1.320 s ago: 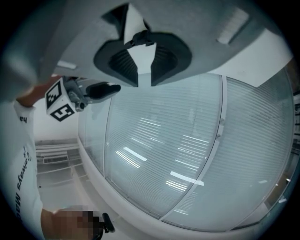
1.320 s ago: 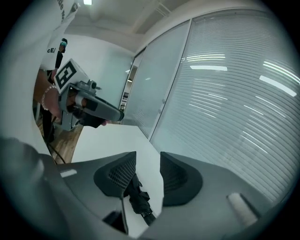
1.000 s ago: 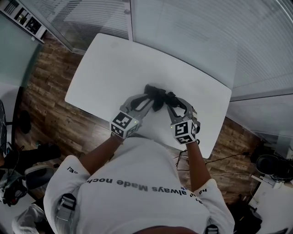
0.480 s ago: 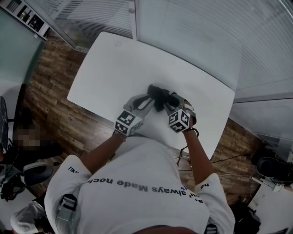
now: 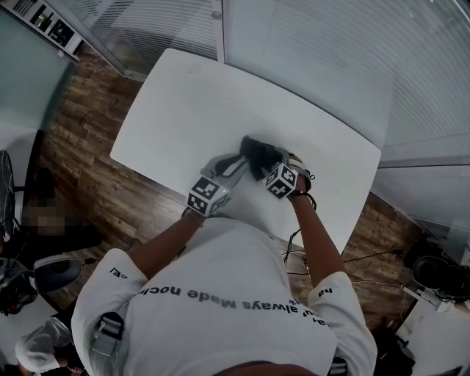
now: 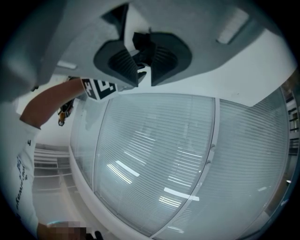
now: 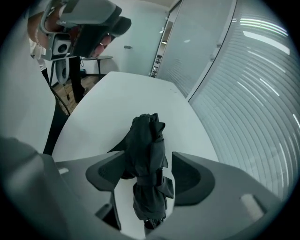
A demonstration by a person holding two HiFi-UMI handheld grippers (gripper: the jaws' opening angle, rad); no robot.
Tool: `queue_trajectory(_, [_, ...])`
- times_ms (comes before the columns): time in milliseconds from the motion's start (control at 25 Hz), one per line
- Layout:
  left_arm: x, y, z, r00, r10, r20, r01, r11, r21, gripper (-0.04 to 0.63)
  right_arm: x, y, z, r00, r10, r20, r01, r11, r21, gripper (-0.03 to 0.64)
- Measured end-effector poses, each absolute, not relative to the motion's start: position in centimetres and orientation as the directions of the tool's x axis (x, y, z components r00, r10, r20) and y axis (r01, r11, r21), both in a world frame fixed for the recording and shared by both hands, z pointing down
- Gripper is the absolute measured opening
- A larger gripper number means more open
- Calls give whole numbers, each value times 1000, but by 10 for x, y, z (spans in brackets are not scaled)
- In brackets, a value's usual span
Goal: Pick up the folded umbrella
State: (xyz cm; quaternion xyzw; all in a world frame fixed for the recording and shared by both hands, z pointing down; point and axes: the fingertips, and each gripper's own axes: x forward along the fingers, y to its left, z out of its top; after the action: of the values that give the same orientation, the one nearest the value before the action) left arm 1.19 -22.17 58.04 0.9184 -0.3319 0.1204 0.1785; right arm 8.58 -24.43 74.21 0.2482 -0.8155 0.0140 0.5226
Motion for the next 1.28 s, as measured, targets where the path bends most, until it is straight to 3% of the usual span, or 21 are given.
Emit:
queue_trajectory(240, [6,-226,590,740,-568,359,-664,-703,257,89,89,-249,777,-300,-311,902,-412,895,171,359])
queue_trajectory(720, [-3,-224,603,733,-563,382,-672,-686,278,89,81,-260,823,-269,-167,949,-351,934,65,370])
queue_trajectory(920, [-4,-223,604,735,-562,380,-671,-684,286,89,77,-250,826,-286,-73,955,-313,950,-21,313])
queue_trajectory(1280, [-9,-225,606,733,-563,381,-673,-678,294,89,73,-245,825,-291,-70,954,-311,950,-25,256])
